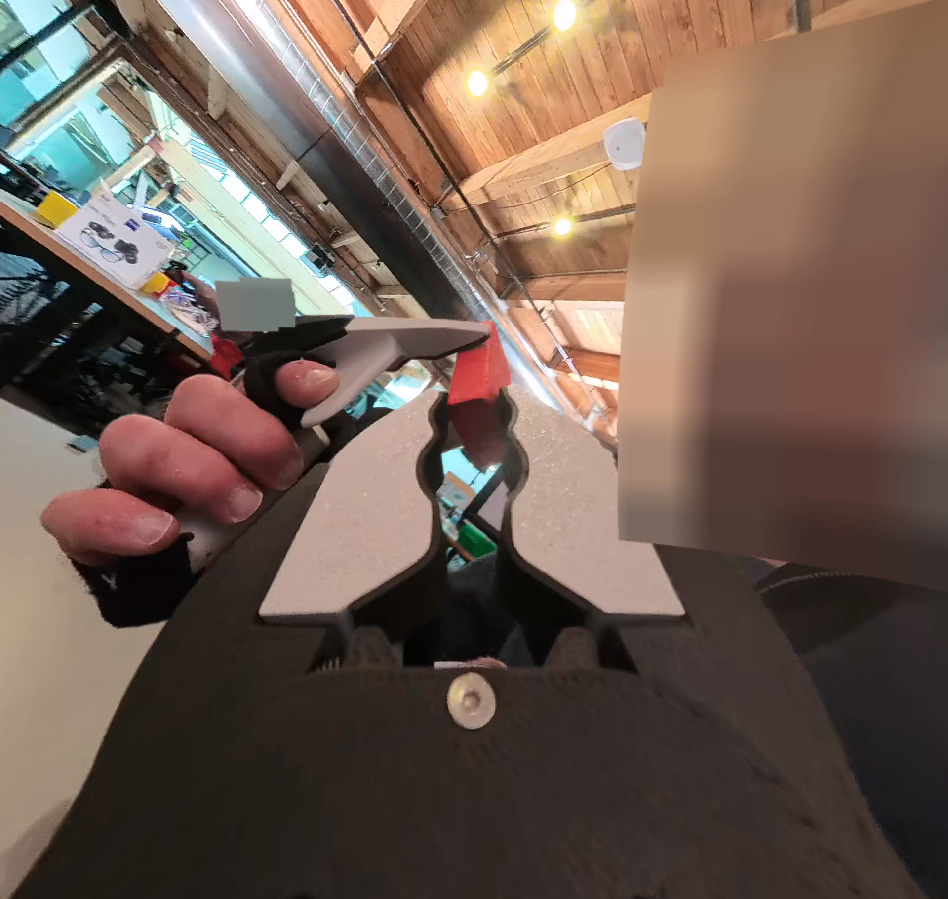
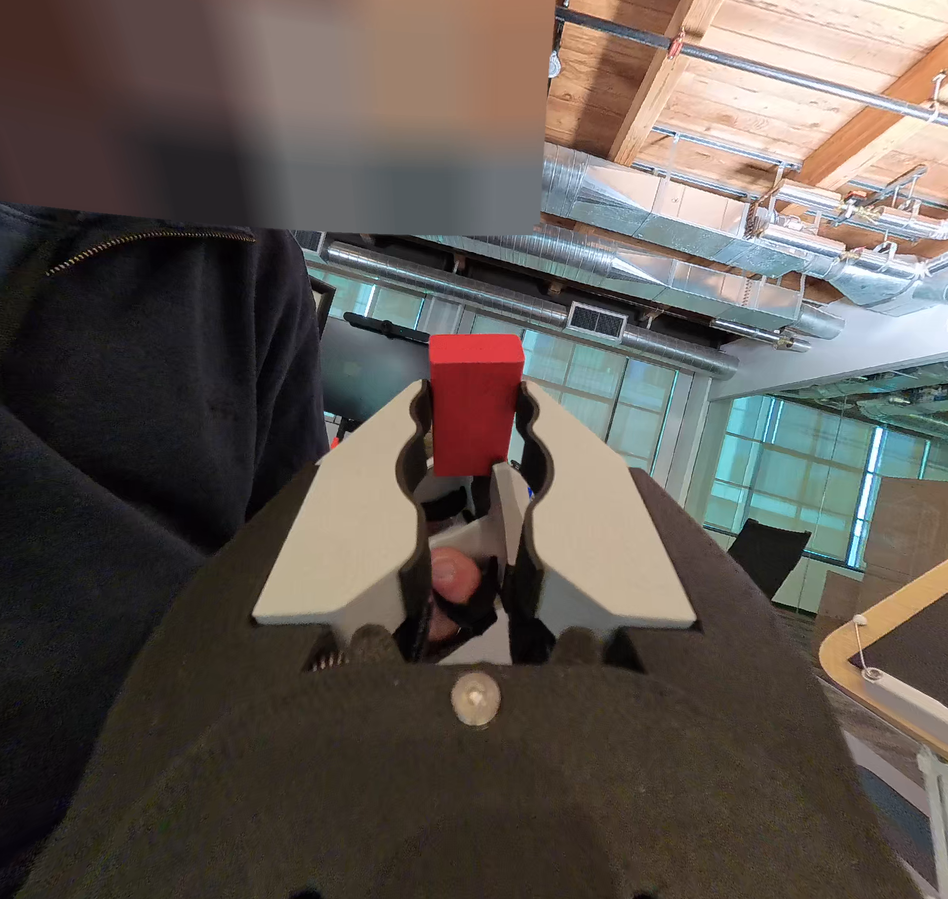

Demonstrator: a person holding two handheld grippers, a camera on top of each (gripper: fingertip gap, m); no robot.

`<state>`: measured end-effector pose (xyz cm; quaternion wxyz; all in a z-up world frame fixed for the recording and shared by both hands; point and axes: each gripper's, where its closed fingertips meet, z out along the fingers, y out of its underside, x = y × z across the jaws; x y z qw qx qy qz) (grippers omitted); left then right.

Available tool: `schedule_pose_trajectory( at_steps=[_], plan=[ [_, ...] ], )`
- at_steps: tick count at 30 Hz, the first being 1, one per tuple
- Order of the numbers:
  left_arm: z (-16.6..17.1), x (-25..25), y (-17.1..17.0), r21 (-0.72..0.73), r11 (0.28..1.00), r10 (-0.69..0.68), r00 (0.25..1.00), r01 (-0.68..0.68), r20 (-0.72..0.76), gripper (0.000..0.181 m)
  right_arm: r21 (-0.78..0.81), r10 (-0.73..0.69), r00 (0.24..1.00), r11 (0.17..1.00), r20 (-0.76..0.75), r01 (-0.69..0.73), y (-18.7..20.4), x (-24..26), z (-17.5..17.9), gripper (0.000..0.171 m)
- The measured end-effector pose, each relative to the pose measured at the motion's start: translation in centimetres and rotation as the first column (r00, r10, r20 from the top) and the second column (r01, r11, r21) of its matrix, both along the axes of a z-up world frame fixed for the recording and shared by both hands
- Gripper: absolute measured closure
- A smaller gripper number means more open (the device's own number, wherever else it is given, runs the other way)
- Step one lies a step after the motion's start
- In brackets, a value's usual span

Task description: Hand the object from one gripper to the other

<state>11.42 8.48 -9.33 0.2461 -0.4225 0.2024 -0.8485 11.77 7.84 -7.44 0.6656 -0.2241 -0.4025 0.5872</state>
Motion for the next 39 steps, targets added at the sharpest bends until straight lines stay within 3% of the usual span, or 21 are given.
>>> schedule_pose_trajectory(
  at_steps=[1, 8, 11, 13, 15, 18, 20, 23, 25, 29, 34, 39],
  plan=[
    [0.1, -0.1, 0.1, 0.018, 1.0, 0.018, 1.0, -0.018, -0.013, 0.164, 0.0, -0.004, 1.0, 1.0, 0.007, 0.004, 0.1, 0.0, -0.1, 0.141],
    [-0.3, -0.8, 1.3, 0.165, 0.978, 0.149, 0.979, -0.125, -0.138, 0.165, -0.028, -0.112, 0.987, 0.993, 0.119, 0.116, 2.2, -0.3, -1.9, 0.132],
    [-0.4, -1.6, 2.2, 0.304, 0.932, 0.268, 0.94, -0.197, -0.21, 0.164, -0.087, -0.145, 0.97, 0.982, 0.195, 0.165, 3.7, 0.0, -3.1, 0.119],
    [-0.9, -2.1, 3.4, 0.459, 0.848, 0.417, 0.869, -0.266, -0.266, 0.165, -0.155, -0.148, 0.953, 0.969, 0.265, 0.193, 4.7, 0.2, -3.8, 0.114],
    [-1.2, -2.8, 4.6, 0.629, 0.713, 0.583, 0.761, -0.311, -0.285, 0.165, -0.224, -0.173, 0.925, 0.94, 0.338, 0.258, 5.9, 0.4, -4.7, 0.122],
    [-1.3, -3.6, 6.2, 0.872, 0.403, 0.812, 0.548, -0.277, -0.201, 0.165, -0.361, -0.164, 0.903, 0.876, 0.398, 0.319, 7.4, 0.5, -5.3, 0.118],
    [-1.2, -4.0, 7.1, 0.971, 0.153, 0.913, 0.401, -0.184, -0.068, 0.165, -0.458, -0.114, 0.906, 0.832, 0.408, 0.311, 7.8, 0.4, -5.4, 0.117],
    [-1.3, -3.8, 7.3, 0.969, -0.239, 0.94, 0.267, 0.065, 0.214, 0.165, -0.642, 0.008, 0.933, 0.728, 0.36, 0.241, 8.2, 0.0, -5.4, 0.12],
    [-1.9, -3.0, 6.8, 0.88, -0.423, 0.89, 0.278, 0.215, 0.361, 0.165, -0.731, 0.079, 0.943, 0.654, 0.322, 0.195, 8.2, -0.7, -5.6, 0.113],
    [-3.1, -2.0, 6.2, 0.728, -0.591, 0.802, 0.352, 0.347, 0.483, 0.165, -0.844, 0.202, 0.947, 0.525, 0.251, 0.112, 8.1, -2.0, -6.4, 0.11],
    [-4.1, -1.4, 6.4, 0.546, -0.715, 0.699, 0.452, 0.436, 0.554, 0.165, -0.916, 0.243, 0.96, 0.401, 0.136, 0.028, 9.0, -2.3, -7.2, 0.12],
    [-6.8, -1.1, 7.6, 0.351, -0.784, 0.616, 0.58, 0.511, 0.533, 0.165, -0.952, 0.199, 0.979, 0.306, 0.045, -0.018, 10.6, -2.0, -8.3, 0.134]
  ],
)
